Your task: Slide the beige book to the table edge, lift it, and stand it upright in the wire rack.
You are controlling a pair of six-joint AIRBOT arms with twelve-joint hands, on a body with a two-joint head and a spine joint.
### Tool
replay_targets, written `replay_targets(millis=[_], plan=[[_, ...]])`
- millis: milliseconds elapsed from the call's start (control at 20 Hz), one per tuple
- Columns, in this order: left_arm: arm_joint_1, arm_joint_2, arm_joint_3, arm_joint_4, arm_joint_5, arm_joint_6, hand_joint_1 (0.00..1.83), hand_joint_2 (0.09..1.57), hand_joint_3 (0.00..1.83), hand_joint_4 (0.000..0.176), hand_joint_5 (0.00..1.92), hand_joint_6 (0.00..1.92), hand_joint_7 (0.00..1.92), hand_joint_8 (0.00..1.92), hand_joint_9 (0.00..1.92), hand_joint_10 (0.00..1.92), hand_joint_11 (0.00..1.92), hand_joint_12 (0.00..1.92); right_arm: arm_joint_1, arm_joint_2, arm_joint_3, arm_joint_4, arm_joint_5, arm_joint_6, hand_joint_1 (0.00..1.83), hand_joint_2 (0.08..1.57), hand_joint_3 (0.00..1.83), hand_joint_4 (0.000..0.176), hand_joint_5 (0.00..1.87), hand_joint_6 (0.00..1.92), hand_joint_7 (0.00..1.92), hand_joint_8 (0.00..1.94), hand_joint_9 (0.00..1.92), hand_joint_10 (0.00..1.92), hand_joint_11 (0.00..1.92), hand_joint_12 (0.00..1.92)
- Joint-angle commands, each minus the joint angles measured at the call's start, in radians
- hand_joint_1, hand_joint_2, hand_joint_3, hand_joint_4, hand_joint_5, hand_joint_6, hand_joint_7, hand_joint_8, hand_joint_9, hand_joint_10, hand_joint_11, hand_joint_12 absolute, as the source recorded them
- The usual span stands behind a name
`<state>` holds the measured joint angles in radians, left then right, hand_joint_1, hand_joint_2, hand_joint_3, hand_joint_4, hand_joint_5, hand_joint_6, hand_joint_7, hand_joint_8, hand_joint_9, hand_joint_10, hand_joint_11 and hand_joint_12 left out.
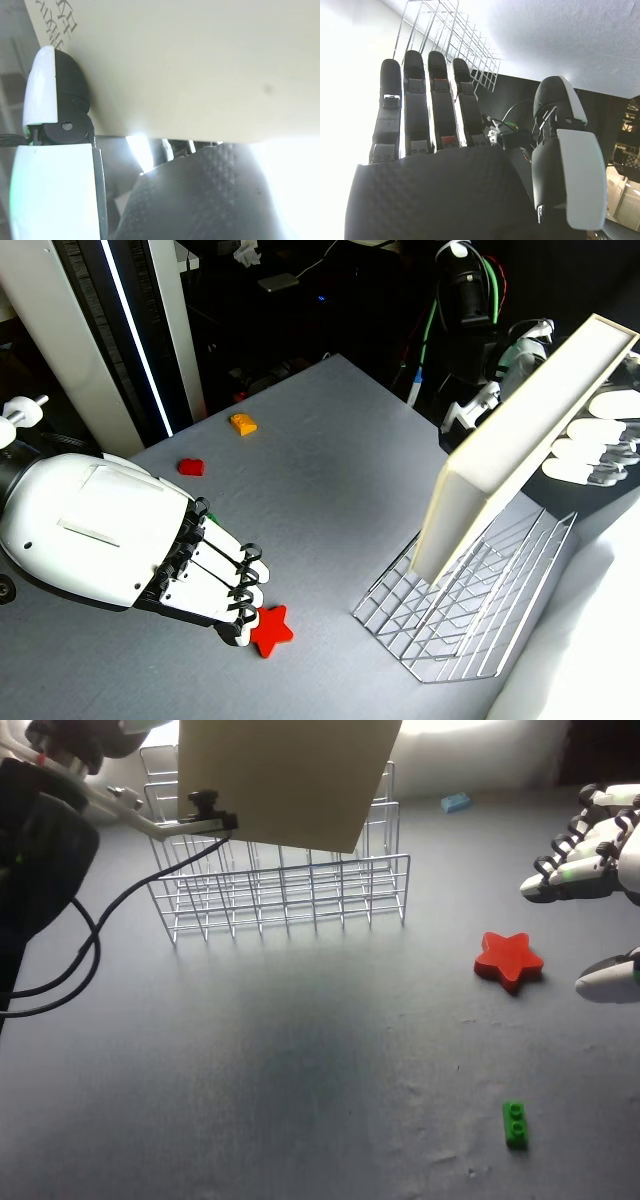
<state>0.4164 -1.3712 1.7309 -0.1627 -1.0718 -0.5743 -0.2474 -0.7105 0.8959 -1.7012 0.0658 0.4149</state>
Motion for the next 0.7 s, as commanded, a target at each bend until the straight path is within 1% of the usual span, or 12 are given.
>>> replay_targets(millis=[0,50,100,200,250,300,350,400,450,550,650], plan=[[-0.011,0.000,0.009,-0.025,-0.121,-0.016,1.34,1.19,0.00,0.000,0.79,1.12,0.80,1.33,0.81,1.45,0.73,1.49,0.004,0.009,-0.003,0.008,-0.008,0.002,0.23,1.14,0.00,0.000,0.36,0.00,0.39,0.00,0.38,0.00,0.00,0.91],[-0.010,-0.005,0.012,-0.028,-0.121,-0.016,1.35,1.18,0.00,0.000,0.79,1.12,0.82,1.29,0.84,1.42,0.75,1.48,0.004,0.009,-0.003,0.008,-0.006,0.002,0.21,1.15,0.00,0.000,0.35,0.00,0.38,0.00,0.37,0.00,0.00,0.87],[-0.008,-0.013,0.018,-0.036,-0.123,-0.016,1.35,1.18,0.00,0.000,0.79,1.11,0.82,1.30,0.83,1.43,0.74,1.49,0.004,0.009,-0.004,0.008,-0.005,0.002,0.20,1.15,0.00,0.000,0.35,0.00,0.38,0.00,0.37,0.00,0.00,0.87],[0.000,-0.029,0.032,-0.056,-0.129,-0.014,1.35,1.19,0.00,0.000,0.77,1.17,0.80,1.31,0.80,1.44,0.70,1.49,0.004,0.009,-0.005,0.008,0.000,0.002,0.22,1.14,0.00,0.000,0.37,0.00,0.40,0.00,0.39,0.00,0.00,0.91],[0.006,-0.036,0.037,-0.079,-0.135,-0.006,1.36,1.19,0.00,0.000,0.77,1.16,0.81,1.31,0.80,1.43,0.70,1.49,0.004,0.009,-0.006,0.008,0.000,0.004,0.23,1.15,0.00,0.000,0.36,0.00,0.38,0.00,0.38,0.00,0.00,0.88],[0.011,-0.042,0.039,-0.097,-0.139,-0.001,1.36,1.19,0.00,0.000,0.79,1.15,0.80,1.30,0.80,1.42,0.68,1.49,0.004,0.009,-0.007,0.008,0.000,0.005,0.21,1.15,0.00,0.000,0.37,0.00,0.40,0.00,0.39,0.00,0.00,0.91],[0.019,-0.049,0.046,-0.105,-0.139,0.001,1.36,1.19,0.00,0.000,0.80,1.15,0.80,1.30,0.80,1.43,0.68,1.48,0.004,0.010,-0.009,0.008,0.001,0.005,0.22,1.14,0.00,0.000,0.38,0.00,0.41,0.00,0.39,0.00,0.00,0.93],[0.025,-0.053,0.050,-0.105,-0.139,0.001,1.35,1.20,0.00,0.000,0.76,1.18,0.80,1.31,0.80,1.44,0.68,1.49,0.004,0.011,-0.011,0.008,0.002,0.005,0.22,1.15,0.00,0.000,0.37,0.00,0.40,0.00,0.39,0.00,0.00,0.91],[0.032,-0.058,0.054,-0.116,-0.140,0.003,1.35,1.20,0.00,0.000,0.77,1.18,0.78,1.33,0.78,1.46,0.65,1.51,0.003,0.011,-0.013,0.008,0.002,0.005,0.22,1.15,0.00,0.000,0.37,0.00,0.40,0.00,0.38,0.00,0.00,0.90],[0.046,-0.067,0.058,-0.158,-0.148,0.014,1.35,1.19,0.00,0.000,0.79,1.16,0.79,1.31,0.79,1.44,0.67,1.48,0.003,0.011,-0.015,0.008,0.003,0.007,0.21,1.14,0.00,0.000,0.36,0.00,0.38,0.00,0.37,0.00,0.00,0.89],[0.056,-0.078,0.069,-0.189,-0.155,0.021,1.35,1.20,0.00,0.000,0.75,1.20,0.79,1.32,0.78,1.46,0.64,1.52,0.002,0.012,-0.017,0.008,0.004,0.014,0.21,1.14,0.00,0.000,0.36,0.00,0.38,0.00,0.36,0.00,0.00,0.86]])
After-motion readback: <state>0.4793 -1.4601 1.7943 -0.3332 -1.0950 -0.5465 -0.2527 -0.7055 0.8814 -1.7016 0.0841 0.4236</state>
